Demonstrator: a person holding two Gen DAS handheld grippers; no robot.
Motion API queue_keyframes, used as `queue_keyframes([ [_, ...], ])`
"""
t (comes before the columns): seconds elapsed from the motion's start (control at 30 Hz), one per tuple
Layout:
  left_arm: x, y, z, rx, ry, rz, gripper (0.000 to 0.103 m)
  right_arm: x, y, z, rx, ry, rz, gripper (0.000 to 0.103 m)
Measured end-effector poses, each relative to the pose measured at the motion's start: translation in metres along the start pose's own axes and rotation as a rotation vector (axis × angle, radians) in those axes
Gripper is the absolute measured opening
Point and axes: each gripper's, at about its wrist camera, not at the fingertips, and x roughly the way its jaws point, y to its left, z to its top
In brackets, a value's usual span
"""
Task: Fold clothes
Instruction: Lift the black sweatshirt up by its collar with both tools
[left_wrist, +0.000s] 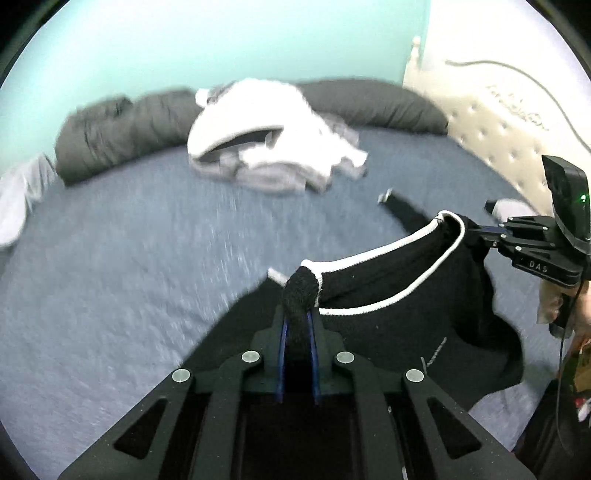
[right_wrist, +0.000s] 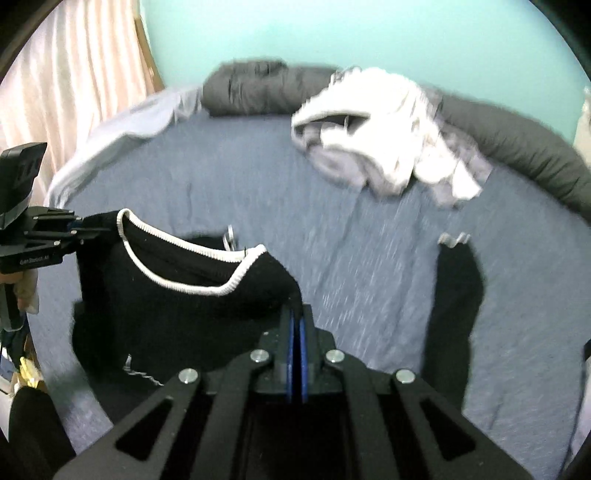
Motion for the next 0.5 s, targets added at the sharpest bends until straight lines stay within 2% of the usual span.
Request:
queue_keyframes([
  [0.5, -0.207, -0.06, 0.101, 0.079, -0.312, 0.078, 0.008, -0.22, 0.031, 0.092, -0.035, -0.371, -0.069, 0.002],
])
